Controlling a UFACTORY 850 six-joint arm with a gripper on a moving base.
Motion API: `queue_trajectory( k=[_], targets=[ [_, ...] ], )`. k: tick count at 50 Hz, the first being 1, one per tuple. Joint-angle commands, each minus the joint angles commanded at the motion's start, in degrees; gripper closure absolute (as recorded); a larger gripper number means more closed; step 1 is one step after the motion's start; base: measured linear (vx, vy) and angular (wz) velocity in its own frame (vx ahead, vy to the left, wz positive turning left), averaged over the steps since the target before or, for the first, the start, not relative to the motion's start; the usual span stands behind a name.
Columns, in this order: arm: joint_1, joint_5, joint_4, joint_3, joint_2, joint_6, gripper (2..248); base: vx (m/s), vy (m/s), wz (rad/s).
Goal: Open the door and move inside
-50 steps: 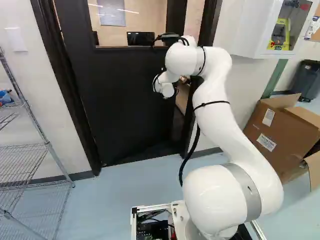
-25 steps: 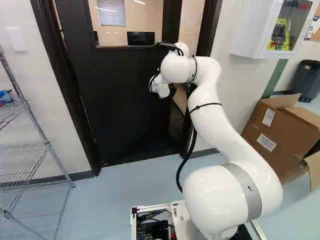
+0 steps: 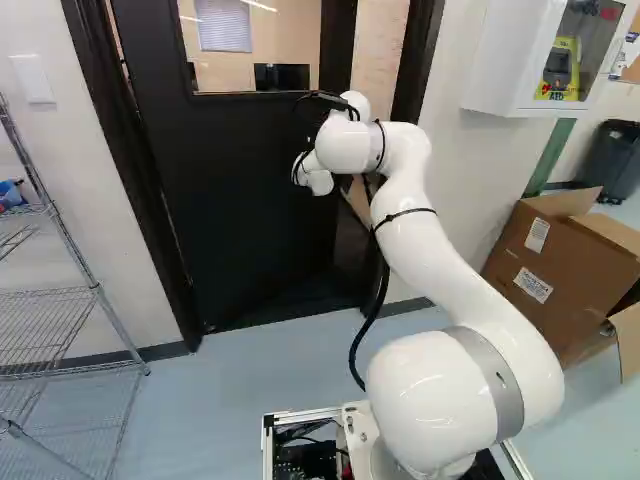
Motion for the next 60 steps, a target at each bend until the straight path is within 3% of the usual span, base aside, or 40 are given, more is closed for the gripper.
queue_trajectory(
  k=[15,60],
  targets=[
    [0.1,0.0,0.0,0.9,0.6,0.0,3,0.000,0.000,0.000],
    [-1.2,0.0,0.0,21.4,14.7,0.0,3,0.000,0.000,0.000]
  ],
)
